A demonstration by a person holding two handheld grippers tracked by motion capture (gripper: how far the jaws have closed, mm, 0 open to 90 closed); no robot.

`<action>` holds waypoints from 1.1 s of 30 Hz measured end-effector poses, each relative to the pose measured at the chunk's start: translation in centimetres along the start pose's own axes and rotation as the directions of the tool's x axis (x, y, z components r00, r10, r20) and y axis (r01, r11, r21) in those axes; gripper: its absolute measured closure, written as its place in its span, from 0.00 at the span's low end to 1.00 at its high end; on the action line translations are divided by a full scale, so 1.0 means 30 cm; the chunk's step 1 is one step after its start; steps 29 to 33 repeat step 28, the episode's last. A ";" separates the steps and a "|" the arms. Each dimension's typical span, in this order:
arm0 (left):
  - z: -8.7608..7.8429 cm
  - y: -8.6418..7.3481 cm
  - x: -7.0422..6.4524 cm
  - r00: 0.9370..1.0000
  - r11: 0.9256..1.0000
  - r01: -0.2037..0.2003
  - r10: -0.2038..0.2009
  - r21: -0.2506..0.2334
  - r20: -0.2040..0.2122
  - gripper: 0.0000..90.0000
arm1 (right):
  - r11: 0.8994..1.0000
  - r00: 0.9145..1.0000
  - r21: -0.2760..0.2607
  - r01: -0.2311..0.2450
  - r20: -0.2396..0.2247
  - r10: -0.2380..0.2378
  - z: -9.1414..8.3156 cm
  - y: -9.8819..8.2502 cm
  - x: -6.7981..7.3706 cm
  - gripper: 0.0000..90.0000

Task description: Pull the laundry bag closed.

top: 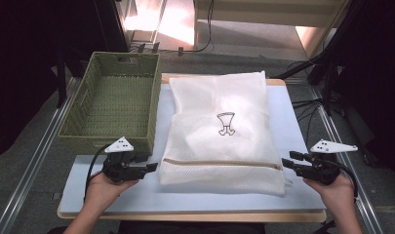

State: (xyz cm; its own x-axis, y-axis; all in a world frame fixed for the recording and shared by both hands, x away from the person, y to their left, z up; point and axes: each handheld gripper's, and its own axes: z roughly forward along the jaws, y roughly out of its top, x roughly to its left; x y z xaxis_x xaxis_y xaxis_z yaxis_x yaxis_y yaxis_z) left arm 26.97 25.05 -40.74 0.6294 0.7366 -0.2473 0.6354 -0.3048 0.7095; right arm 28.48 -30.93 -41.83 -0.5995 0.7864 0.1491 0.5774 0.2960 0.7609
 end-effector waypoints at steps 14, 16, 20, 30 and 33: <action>-0.015 -0.004 0.034 0.999 1.000 0.000 0.000 -0.003 -0.037 0.46 | 0.998 0.995 -0.015 -0.062 0.073 0.063 0.024 -0.015 -0.015 0.55; -0.015 -0.004 0.036 0.999 1.000 0.005 -0.005 -0.005 -0.039 0.46 | 0.997 0.995 -0.019 -0.070 0.072 0.071 0.026 -0.017 -0.017 0.54; -0.013 -0.005 0.039 0.999 1.000 0.009 -0.009 -0.001 -0.038 0.45 | 0.998 0.995 -0.009 -0.066 0.071 0.067 0.033 -0.018 -0.015 0.52; -0.007 -0.004 0.040 0.999 1.000 0.004 -0.004 0.007 -0.036 0.45 | 0.998 0.995 -0.009 -0.068 0.071 0.069 0.036 -0.020 -0.019 0.51; -0.007 -0.004 0.040 0.999 1.000 0.004 -0.004 0.007 -0.036 0.45 | 0.998 0.995 -0.009 -0.068 0.071 0.069 0.036 -0.020 -0.019 0.51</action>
